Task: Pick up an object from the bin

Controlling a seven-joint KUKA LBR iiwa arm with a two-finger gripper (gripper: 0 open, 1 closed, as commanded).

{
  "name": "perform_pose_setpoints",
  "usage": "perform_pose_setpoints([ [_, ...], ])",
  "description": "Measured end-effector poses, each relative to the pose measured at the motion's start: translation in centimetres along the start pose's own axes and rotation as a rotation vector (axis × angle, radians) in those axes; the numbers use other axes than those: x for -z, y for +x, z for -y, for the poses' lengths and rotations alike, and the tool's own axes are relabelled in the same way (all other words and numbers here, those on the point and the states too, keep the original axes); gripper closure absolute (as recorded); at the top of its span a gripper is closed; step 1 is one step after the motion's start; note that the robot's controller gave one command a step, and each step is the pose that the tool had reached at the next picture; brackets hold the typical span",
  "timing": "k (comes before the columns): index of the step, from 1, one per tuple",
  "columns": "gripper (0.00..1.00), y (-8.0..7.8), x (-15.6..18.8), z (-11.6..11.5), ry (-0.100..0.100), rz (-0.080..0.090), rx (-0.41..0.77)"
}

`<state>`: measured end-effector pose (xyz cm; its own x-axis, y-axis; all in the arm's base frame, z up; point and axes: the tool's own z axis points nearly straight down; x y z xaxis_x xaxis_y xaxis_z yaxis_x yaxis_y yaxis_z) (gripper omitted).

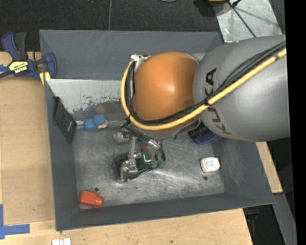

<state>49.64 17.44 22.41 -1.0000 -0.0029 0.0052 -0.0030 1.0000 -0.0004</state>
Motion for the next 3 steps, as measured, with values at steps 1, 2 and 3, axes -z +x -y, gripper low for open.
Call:
perform_pose_setpoints([
  [1, 0.00, -3.9, -9.7, 6.1, 0.002, 0.002, -0.050],
  [2, 0.00, -3.6, -14.8, 7.5, -0.002, 0.000, -0.102],
  [3, 1.00, -3.8, -14.6, 7.4, -0.003, 0.006, -0.102],
])
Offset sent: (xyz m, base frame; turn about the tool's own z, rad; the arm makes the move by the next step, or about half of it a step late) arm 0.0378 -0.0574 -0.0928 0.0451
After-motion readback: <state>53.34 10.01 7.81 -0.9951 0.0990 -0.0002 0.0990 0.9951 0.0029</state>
